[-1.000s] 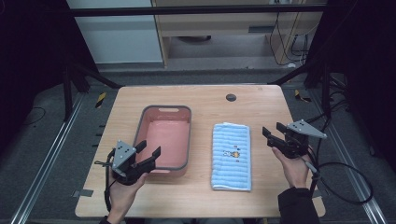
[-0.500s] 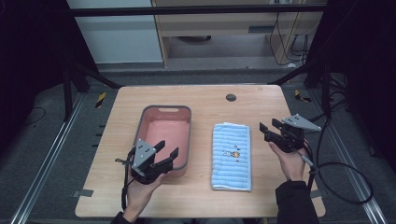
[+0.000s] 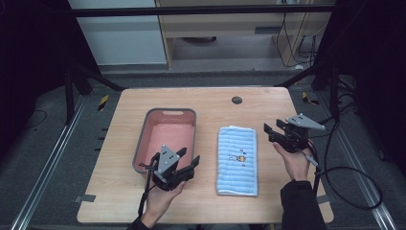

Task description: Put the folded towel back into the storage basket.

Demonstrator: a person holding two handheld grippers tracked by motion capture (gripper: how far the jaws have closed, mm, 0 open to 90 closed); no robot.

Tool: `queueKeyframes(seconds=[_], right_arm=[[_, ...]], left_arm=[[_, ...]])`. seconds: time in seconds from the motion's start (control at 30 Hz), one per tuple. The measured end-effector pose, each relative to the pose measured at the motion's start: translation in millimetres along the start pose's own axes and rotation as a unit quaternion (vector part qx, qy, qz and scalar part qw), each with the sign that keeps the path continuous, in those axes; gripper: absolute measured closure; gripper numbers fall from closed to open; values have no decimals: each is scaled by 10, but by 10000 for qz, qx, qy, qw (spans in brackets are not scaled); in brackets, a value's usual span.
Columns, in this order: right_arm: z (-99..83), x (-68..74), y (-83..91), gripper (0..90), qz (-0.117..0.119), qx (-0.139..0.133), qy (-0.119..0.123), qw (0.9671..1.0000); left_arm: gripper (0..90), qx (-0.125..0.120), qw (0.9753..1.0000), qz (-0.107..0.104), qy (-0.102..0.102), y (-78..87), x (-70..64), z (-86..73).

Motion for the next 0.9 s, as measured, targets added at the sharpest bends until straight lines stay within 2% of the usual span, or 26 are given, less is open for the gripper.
queueKeyframes(seconds=[0.33,0.53,0.9], right_arm=[[-13,-3,-141,473,23,81,19,10000],[-13,-3,-236,475,54,146,8,9999],[-58,-49,-437,485,53,300,-38,9995]], left_arm=[[459,154,9997,-143,-90,-197,-158,-15],[469,255,9995,-130,-166,-303,-231,-35],[488,492,9985,-166,-177,-503,-325,-122]])
Point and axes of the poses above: each handheld gripper's, and its own axes: y roughly backward along the jaws, z roughly out of its top, x roughly to its left, the point moved 5 cm from there along -y, roughly forward along the jaws, and after that the axes turned 13 degrees about x, right-handed, at the moved point
